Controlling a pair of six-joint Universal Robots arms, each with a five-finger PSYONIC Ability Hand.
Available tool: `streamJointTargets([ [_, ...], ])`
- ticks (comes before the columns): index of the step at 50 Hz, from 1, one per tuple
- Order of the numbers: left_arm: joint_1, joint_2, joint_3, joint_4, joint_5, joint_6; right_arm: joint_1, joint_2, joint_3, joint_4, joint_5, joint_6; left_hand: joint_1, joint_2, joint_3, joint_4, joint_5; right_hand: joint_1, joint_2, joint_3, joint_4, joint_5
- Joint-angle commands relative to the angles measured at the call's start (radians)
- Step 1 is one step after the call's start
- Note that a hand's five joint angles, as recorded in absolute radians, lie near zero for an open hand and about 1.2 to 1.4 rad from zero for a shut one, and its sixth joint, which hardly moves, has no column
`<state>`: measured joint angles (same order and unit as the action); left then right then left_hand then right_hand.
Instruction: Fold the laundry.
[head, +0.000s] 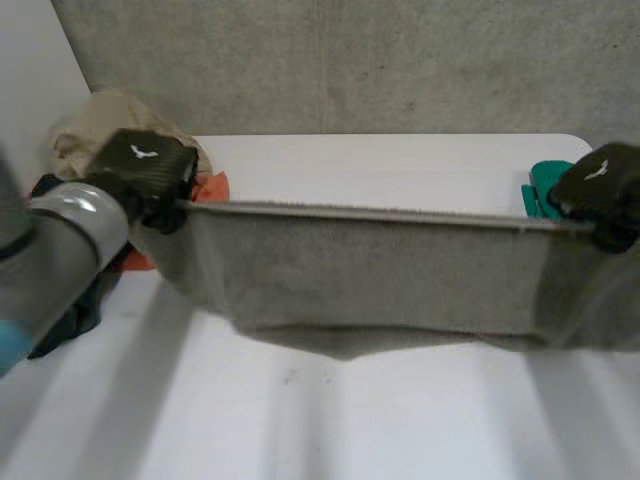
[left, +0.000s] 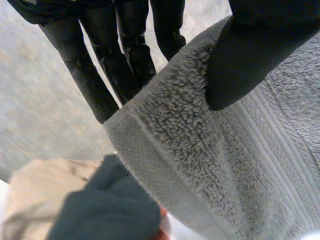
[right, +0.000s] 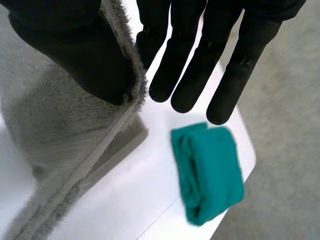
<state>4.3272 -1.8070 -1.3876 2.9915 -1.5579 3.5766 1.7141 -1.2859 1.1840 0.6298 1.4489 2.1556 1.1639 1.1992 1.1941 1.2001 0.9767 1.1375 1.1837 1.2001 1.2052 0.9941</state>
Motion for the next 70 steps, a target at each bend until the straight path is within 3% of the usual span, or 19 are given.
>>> streamJointTargets([
  [1,-0.009,-0.256,0.341,0.033,-0.042,0.057,0.108,0.187,-0.26,-0.14,0.151,0.018,0.232,0.197,0.202,0.196,0.245,0.259,0.213,0.196,0.191,0.228],
  [5,-0.027,-0.285,0.531,0.215,-0.08,0.093,0.13,0.224,-0.51,-0.315,0.218,0.11,0.232,0.197,0.202,0.196,0.245,0.259,0.213,0.196,0.191,0.228],
  [6,-0.024,-0.281,0.553,0.341,-0.083,0.103,0.133,0.232,-0.59,-0.4,0.235,0.168,0.232,0.197,0.202,0.196,0.245,0.259,0.213,0.196,0.191,0.228],
  [10,-0.026,-0.23,0.533,0.655,-0.099,0.105,0.127,0.237,-0.708,-0.568,0.245,0.279,0.232,0.197,0.202,0.196,0.245,0.259,0.213,0.196,0.191,0.228],
  [13,-0.024,-0.181,0.487,0.739,-0.106,0.106,0.131,0.223,-0.728,-0.579,0.24,0.294,0.232,0.197,0.202,0.196,0.245,0.259,0.213,0.196,0.191,0.228],
  [22,-0.027,-0.127,0.199,0.692,-0.099,0.099,0.137,0.235,-0.64,-0.225,0.133,0.28,0.232,0.197,0.202,0.196,0.245,0.259,0.213,0.196,0.191,0.228],
  [29,-0.027,-0.132,-0.097,0.661,-0.096,0.099,0.134,0.247,-0.33,0.002,0.057,0.242,0.232,0.197,0.202,0.196,0.245,0.259,0.213,0.196,0.191,0.228],
  [35,-0.03,-0.146,-0.274,0.658,-0.091,0.099,0.127,0.241,-0.057,-0.142,0.036,0.218,0.232,0.197,0.202,0.196,0.245,0.259,0.213,0.196,0.191,0.228],
  [44,-0.032,-0.121,-0.363,0.656,-0.097,0.09,0.127,0.221,0.316,-0.609,0.03,0.245,0.232,0.197,0.202,0.196,0.245,0.259,0.213,0.196,0.191,0.228],
  [47,-0.029,-0.088,-0.378,0.656,-0.096,0.083,0.114,0.163,0.432,-0.755,0.018,0.277,0.232,0.197,0.202,0.196,0.245,-0.185,-0.231,-0.247,-0.252,-0.216],
  [51,-0.03,-0.065,-0.392,0.656,-0.097,0.057,0.102,0.103,0.529,-0.852,0.002,0.363,0.232,0.197,0.202,0.196,0.245,-0.464,-0.511,-0.527,-0.532,-0.496],
  [62,-0.029,-0.054,-0.396,0.652,-0.096,0.017,-0.005,0.074,0.571,-0.766,-0.004,0.541,0.232,0.197,0.202,0.196,0.245,-0.565,-0.611,-0.628,-0.633,-0.596],
  [70,-0.011,-0.058,-0.395,0.65,-0.097,0.021,-0.096,0.074,0.591,-0.662,-0.104,0.561,0.232,0.197,0.202,0.196,0.245,-0.536,-0.582,-0.598,-0.604,-0.567],
])
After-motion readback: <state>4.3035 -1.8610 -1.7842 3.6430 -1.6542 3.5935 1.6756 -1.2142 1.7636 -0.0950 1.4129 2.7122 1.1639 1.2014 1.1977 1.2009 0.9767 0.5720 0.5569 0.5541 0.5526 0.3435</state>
